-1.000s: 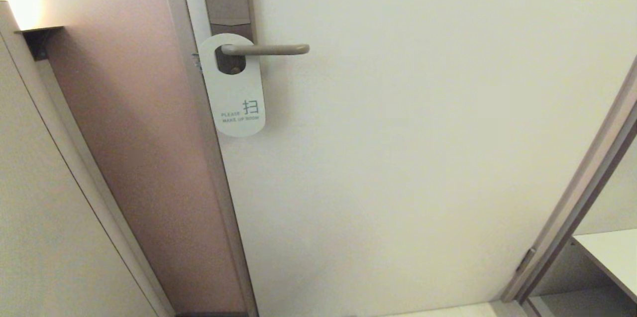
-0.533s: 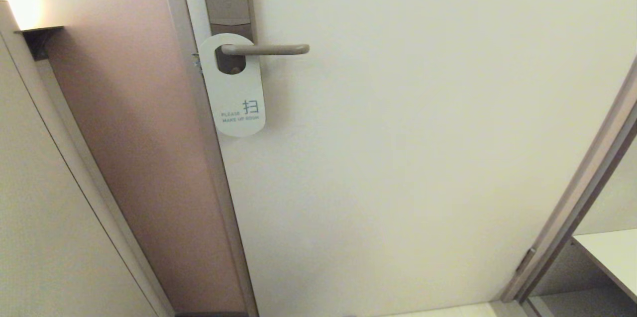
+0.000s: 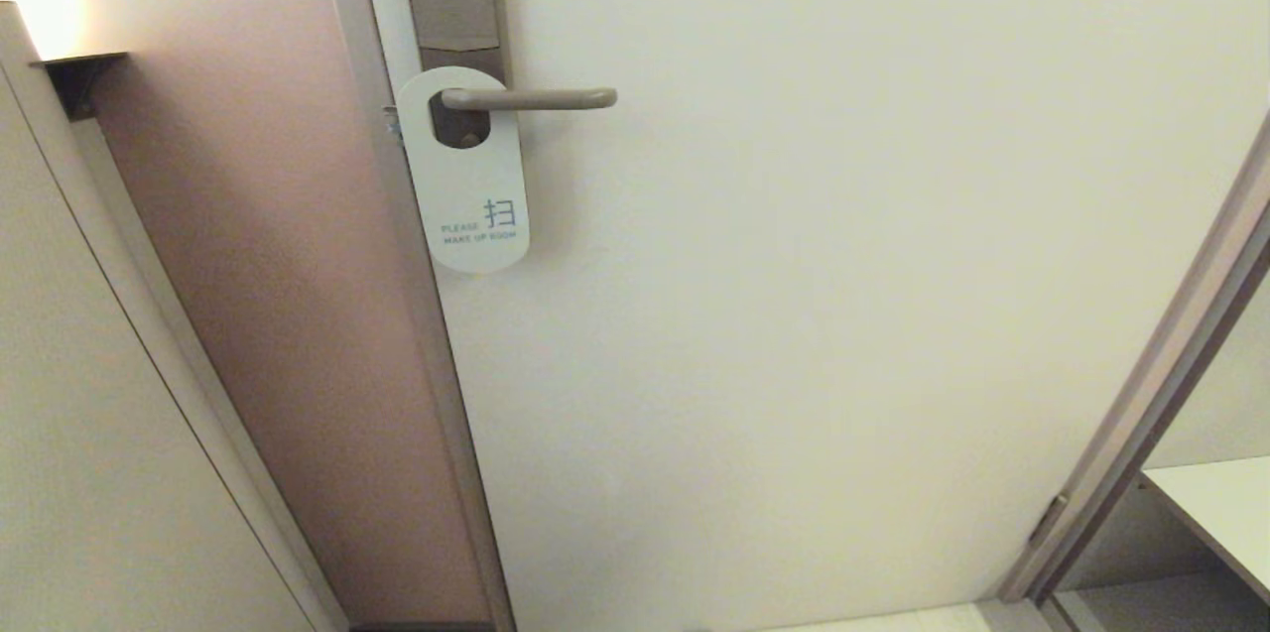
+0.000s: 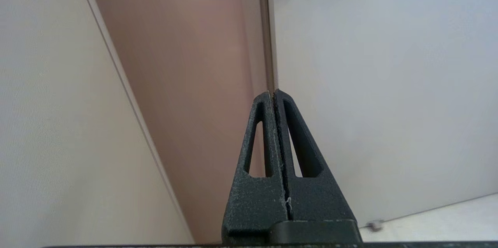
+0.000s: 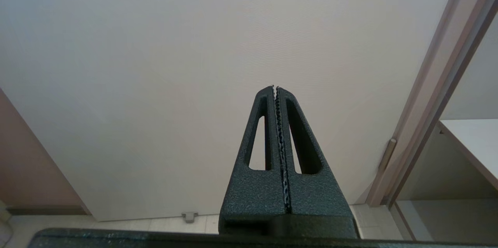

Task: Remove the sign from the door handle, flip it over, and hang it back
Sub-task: Take down the sign

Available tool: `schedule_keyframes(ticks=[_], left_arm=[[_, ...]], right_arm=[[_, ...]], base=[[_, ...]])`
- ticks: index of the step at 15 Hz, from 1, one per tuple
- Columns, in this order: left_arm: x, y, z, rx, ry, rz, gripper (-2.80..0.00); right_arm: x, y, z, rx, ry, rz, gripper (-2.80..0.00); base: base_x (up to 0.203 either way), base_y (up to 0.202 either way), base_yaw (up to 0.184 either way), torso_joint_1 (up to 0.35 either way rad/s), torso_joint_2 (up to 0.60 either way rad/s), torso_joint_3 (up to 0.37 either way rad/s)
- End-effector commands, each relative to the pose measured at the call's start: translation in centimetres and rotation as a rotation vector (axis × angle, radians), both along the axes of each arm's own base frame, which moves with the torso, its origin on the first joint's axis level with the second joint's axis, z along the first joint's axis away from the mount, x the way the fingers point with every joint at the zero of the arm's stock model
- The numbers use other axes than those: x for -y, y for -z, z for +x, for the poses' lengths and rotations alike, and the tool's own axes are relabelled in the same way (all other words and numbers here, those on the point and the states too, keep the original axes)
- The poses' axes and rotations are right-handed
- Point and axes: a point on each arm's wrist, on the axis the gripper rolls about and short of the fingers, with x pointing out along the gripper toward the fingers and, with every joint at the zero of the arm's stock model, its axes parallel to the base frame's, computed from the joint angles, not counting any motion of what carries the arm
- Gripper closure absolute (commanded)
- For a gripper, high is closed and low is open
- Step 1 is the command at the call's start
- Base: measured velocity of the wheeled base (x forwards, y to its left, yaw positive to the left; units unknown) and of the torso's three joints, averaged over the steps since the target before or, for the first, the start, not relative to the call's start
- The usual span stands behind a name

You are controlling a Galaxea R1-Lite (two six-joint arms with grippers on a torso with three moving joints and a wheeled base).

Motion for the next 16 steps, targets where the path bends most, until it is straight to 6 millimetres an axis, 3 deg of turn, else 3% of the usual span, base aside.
schedule_keyframes(ticks=[1, 5, 12, 16], left_arm=[[0.0, -2.3, 1.4, -0.068, 0.023, -0.011, 0.0], [0.2, -6.9, 4.3, -0.138, 0.142, -0.038, 0.0], [1.5, -11.1, 11.3, -0.223, 0.164, -0.032, 0.0], [2.3, -12.1, 15.9, -0.233, 0.21, -0.042, 0.0]], right_arm=[[0.0, 0.0, 0.0, 0.0, 0.001, 0.0, 0.0], [0.0, 0.0, 0.0, 0.0, -0.001, 0.0, 0.0], [0.0, 0.0, 0.0, 0.0, 0.001, 0.0, 0.0], [0.0, 0.0, 0.0, 0.0, -0.001, 0.0, 0.0]], base=[[0.0, 0.0, 0.0, 0.0, 0.0, 0.0], [0.0, 0.0, 0.0, 0.0, 0.0, 0.0], [0.0, 0.0, 0.0, 0.0, 0.0, 0.0], [0.0, 0.0, 0.0, 0.0, 0.0, 0.0]])
